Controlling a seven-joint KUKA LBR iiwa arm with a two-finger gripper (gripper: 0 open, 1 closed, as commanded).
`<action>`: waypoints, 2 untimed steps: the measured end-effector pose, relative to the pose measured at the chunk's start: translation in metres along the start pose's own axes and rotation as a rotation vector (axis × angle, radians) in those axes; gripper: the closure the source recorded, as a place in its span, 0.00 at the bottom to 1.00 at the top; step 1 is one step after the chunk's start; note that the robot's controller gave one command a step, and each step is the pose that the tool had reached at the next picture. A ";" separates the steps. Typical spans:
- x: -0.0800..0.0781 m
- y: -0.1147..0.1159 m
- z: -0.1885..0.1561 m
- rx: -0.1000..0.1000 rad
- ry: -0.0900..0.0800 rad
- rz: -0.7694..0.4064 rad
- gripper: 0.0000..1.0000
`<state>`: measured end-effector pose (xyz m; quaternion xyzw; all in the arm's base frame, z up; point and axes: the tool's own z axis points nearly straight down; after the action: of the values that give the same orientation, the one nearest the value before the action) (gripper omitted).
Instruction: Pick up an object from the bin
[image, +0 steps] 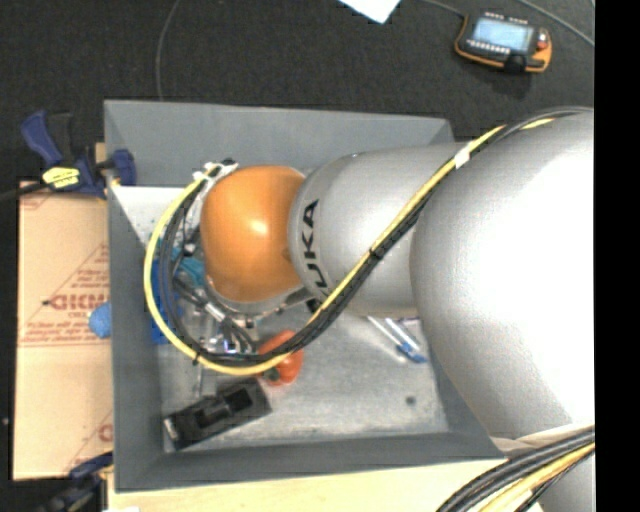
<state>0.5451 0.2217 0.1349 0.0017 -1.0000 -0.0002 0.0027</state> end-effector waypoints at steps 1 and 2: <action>-0.002 -0.001 -0.004 -0.002 -0.007 0.005 0.00; 0.047 -0.033 0.062 -0.004 -0.002 -0.372 0.00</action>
Offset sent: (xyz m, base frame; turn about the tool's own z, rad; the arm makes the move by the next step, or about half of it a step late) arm -0.0474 -0.0352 -0.0649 -0.3741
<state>0.4978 0.1889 0.0731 0.1866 -0.9824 -0.0025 0.0018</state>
